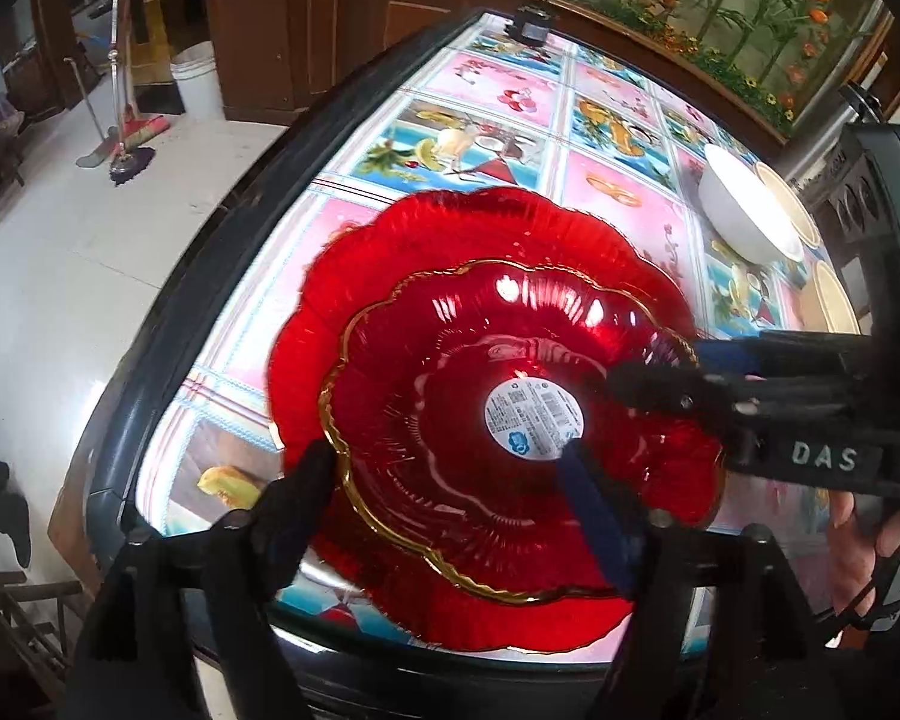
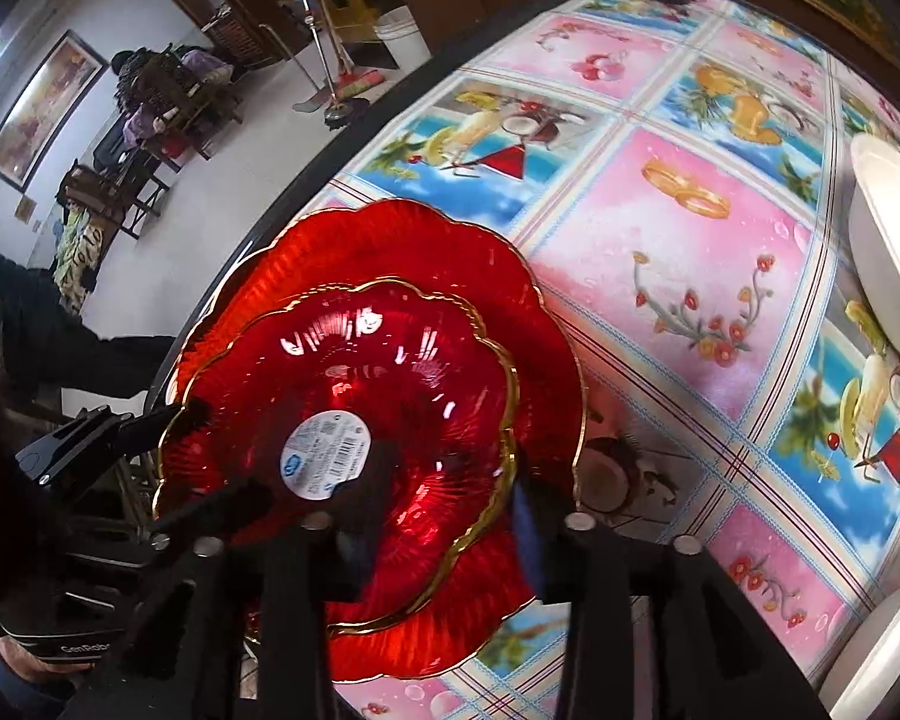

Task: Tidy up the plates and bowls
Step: 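Open the right tool and release the stacked red plates, then grasp a white foam plate rim with the right tool and lift it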

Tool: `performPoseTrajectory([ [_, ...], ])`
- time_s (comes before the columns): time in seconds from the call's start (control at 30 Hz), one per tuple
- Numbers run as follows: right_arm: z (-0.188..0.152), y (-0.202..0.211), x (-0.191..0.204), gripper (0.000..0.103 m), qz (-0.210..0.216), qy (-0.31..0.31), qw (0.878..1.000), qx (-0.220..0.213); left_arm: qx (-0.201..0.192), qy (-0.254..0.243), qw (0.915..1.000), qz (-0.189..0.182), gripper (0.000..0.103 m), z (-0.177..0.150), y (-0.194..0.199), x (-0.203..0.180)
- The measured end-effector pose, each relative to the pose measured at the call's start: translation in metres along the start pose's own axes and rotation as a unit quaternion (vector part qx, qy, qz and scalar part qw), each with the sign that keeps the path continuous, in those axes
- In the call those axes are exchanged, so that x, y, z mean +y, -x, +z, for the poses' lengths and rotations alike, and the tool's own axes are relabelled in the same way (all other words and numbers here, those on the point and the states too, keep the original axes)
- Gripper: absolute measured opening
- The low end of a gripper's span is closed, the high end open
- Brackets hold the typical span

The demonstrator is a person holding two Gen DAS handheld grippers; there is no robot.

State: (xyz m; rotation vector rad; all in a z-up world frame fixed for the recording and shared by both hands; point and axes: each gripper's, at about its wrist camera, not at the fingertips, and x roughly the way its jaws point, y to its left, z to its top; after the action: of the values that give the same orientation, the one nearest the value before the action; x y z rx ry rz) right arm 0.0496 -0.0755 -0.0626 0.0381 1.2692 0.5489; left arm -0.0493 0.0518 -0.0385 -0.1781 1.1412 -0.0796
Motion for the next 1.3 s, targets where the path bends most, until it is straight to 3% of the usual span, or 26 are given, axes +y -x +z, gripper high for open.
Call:
performPoseTrajectory([
  [0.3,-0.003,0.011,0.002,0.058,0.008,0.005,1.000,0.001,-0.012,0.018,0.9998,0.006,0.080,-0.006,0.010,-0.002],
  [0.67,-0.022,0.052,-0.031,0.059,0.036,-0.027,0.998,-0.032,-0.036,0.027,0.9986,0.029,0.080,-0.023,0.033,-0.016],
  [0.83,-0.016,0.081,-0.079,0.059,0.007,-0.069,0.995,-0.071,-0.082,0.013,0.9939,0.072,0.080,-0.037,0.058,-0.030],
  [0.97,0.004,0.108,-0.132,0.059,-0.028,-0.120,0.986,-0.115,-0.102,-0.007,0.9921,0.073,0.080,-0.043,0.070,-0.045],
  [1.2,0.050,0.119,-0.218,0.058,-0.116,-0.199,0.964,-0.130,-0.105,-0.044,0.9901,0.083,0.080,-0.068,0.077,-0.063],
  [1.3,0.060,0.111,-0.248,0.058,-0.127,-0.228,0.958,-0.117,-0.098,-0.038,0.9898,0.096,0.080,-0.078,0.078,-0.060],
])
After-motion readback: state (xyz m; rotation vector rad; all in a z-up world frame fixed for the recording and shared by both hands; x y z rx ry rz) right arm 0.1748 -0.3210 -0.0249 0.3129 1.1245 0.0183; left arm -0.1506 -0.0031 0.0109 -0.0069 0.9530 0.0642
